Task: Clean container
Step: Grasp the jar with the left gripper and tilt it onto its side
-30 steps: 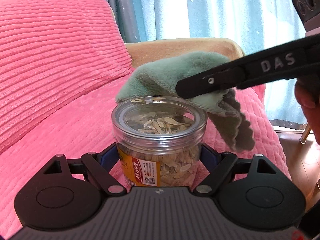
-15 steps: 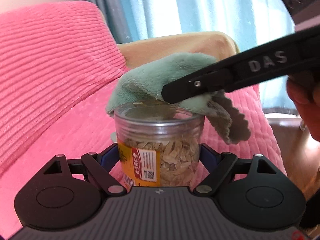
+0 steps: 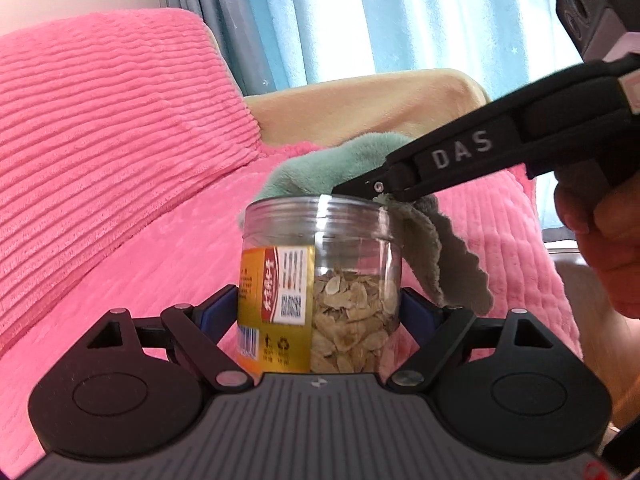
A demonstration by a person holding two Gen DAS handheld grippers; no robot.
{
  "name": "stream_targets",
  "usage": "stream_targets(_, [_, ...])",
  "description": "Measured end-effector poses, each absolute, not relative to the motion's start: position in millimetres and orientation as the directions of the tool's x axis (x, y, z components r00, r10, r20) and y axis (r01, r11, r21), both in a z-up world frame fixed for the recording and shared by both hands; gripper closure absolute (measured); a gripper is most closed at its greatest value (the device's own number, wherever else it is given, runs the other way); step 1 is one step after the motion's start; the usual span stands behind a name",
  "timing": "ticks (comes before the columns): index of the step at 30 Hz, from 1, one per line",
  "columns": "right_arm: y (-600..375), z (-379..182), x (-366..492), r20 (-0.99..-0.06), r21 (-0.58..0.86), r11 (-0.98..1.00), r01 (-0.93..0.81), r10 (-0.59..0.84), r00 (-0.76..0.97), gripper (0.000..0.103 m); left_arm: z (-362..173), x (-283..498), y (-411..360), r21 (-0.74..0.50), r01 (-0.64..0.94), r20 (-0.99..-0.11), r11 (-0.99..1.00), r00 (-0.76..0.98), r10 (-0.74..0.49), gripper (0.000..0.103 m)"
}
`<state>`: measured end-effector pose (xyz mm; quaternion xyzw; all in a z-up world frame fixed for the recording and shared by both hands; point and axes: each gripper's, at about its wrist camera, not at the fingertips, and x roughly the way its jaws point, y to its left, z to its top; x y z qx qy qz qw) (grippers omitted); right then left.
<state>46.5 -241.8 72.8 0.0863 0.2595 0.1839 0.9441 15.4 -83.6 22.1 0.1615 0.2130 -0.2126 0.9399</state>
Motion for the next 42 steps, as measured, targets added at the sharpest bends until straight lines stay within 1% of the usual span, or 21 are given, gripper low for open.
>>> stream_targets(3, [-247, 68, 52, -0.470, 0.266, 0.925, -0.271, 0.369, 0.801, 0.089, 19, 15, -88, 0.229, 0.455, -0.454, 0.860, 0.832, -0.319, 0.017])
stream_targets(9, [-247, 62, 58, -0.507, 0.230, 0.950, -0.209, 0.300, 0.808, 0.089, 18, 19, -94, 0.238, 0.433, -0.437, 0.870, 0.847, -0.302, 0.017])
stream_targets(16, [-246, 57, 60, -0.540, 0.159, 0.972, -0.172, 0.232, 0.809, 0.089, 18, 31, -102, 0.206, 0.406, -0.432, 0.890, 0.854, -0.290, 0.013])
stream_targets(23, [-246, 50, 63, -0.574, 0.126, 0.977, -0.173, 0.214, 0.790, 0.089, 17, 42, -101, 0.144, 0.385, -0.431, 0.912, 0.854, -0.292, 0.013])
stream_targets(36, [-240, 50, 62, -0.585, 0.078, 0.980, -0.184, 0.195, 0.788, 0.089, 13, 46, -101, 0.150, 0.369, -0.442, 0.917, 0.855, -0.272, 0.012])
stream_targets(38, [-238, 50, 62, -0.585, 0.069, 0.980, -0.185, 0.190, 0.788, 0.089, 11, 38, -121, 0.155, 0.337, -0.446, 0.929, 0.862, -0.239, 0.012])
stream_targets(42, [-237, 49, 62, -0.588, 0.065, 0.981, -0.183, 0.186, 0.787, 0.089, 11, 37, -123, 0.152, 0.335, -0.447, 0.930, 0.862, -0.238, 0.012])
